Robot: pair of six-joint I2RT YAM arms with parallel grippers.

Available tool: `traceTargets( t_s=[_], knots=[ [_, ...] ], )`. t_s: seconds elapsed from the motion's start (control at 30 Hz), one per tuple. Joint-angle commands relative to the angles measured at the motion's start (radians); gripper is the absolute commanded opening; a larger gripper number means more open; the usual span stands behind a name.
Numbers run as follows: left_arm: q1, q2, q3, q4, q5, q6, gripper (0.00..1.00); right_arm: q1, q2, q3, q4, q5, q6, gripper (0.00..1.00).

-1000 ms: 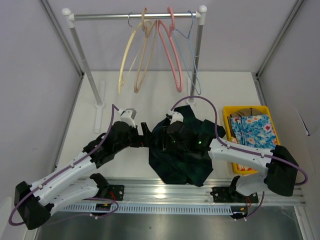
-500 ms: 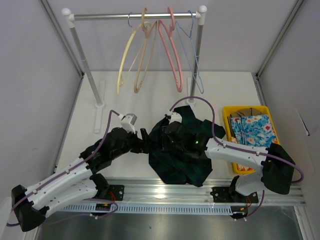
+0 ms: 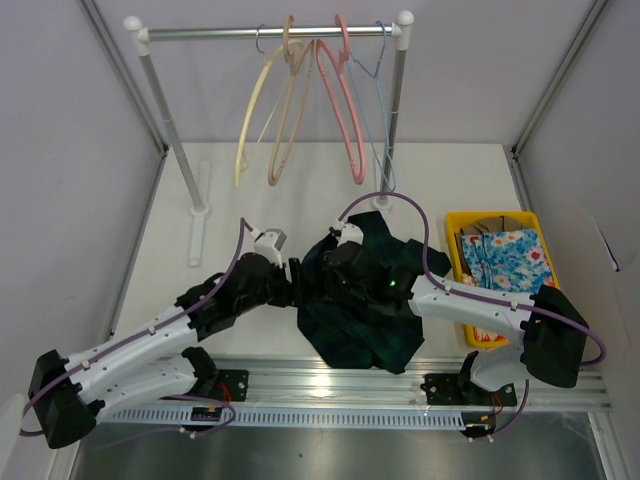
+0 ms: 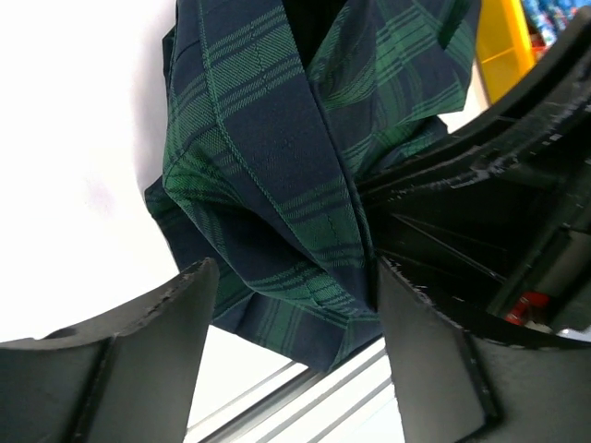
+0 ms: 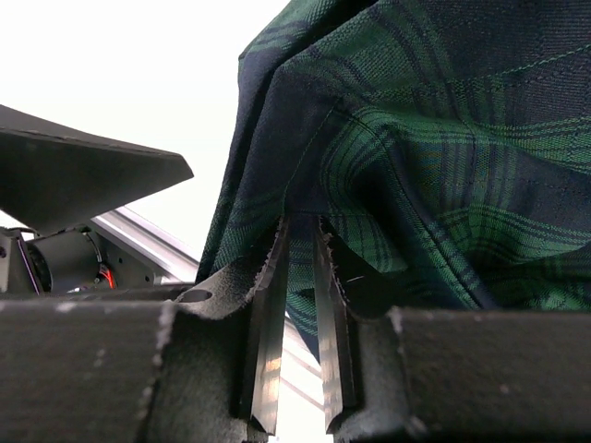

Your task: Place the skirt on the hanger

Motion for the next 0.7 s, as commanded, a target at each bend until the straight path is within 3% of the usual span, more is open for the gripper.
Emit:
traceTargets(
  t_s=[0.0, 0.2, 0.27, 0.5, 0.67],
  knots=[
    [-0.011, 0.027, 0.051, 0.036, -0.024, 0.015, 0.71, -0.003, -0.003, 0.041, 0.029, 0.02, 0.012, 0.21],
    [-0.019, 0.048, 0.074, 0.025, -0.041, 0.02, 0.56, -0.006, 0.0, 0.038, 0.027, 0.023, 0.018, 0.21],
    [-0.022, 0.054, 0.079, 0.022, -0.043, 0.021, 0.45, -0.005, 0.003, 0.038, 0.027, 0.024, 0.018, 0.2],
    [-0.029, 0.074, 0.085, 0.031, -0.027, 0.03, 0.25, -0.011, 0.003, 0.036, 0.021, 0.04, 0.023, 0.2],
    [-0.034, 0.076, 0.082, 0.019, -0.026, 0.029, 0.01, -0.032, -0.017, 0.036, -0.007, 0.073, 0.018, 0.24]
  ],
)
